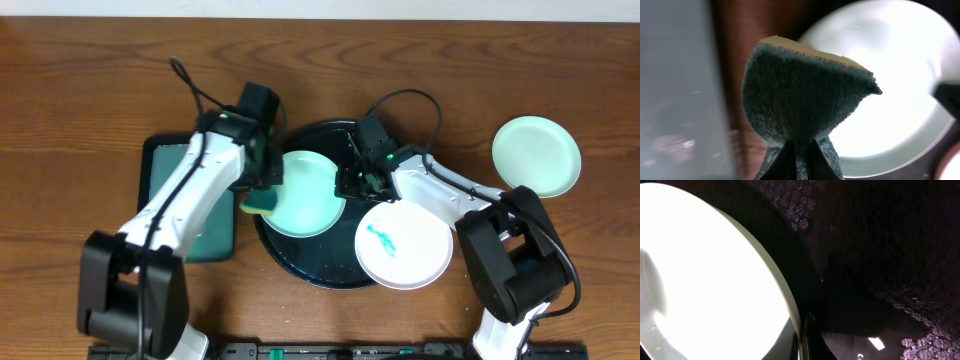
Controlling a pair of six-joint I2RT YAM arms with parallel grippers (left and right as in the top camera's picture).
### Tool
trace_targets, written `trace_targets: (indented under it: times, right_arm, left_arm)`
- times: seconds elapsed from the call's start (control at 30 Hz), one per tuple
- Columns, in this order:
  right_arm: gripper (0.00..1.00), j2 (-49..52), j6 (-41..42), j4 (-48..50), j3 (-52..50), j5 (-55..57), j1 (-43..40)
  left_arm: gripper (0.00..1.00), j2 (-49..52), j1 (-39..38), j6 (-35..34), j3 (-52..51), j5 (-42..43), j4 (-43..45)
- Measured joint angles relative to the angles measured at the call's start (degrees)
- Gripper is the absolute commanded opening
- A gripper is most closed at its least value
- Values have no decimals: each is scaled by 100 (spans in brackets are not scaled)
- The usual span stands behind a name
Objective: Clean dirty plates on tray and stack at the side
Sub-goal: 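Return the sponge to the basin with the left gripper and release it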
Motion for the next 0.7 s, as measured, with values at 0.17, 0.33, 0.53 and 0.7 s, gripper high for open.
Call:
trace_targets:
  times: [0.17, 0.33, 0.53, 0.7]
  right_arm:
    - [1, 0, 0, -7, 0, -2, 0]
    - [1, 0, 0, -7, 0, -4, 0]
    - [1, 0, 0, -4, 0, -9, 0]
    - [1, 0, 0, -2, 0, -13, 0]
  left_arm:
    - [7, -98, 446, -22, -2, -492, -234]
    - [7, -96, 1163, -164, -7, -675, -210]
    - [8, 105, 1757, -170, -109, -743, -149]
    - [8, 802, 1786, -170, -192, -688, -7]
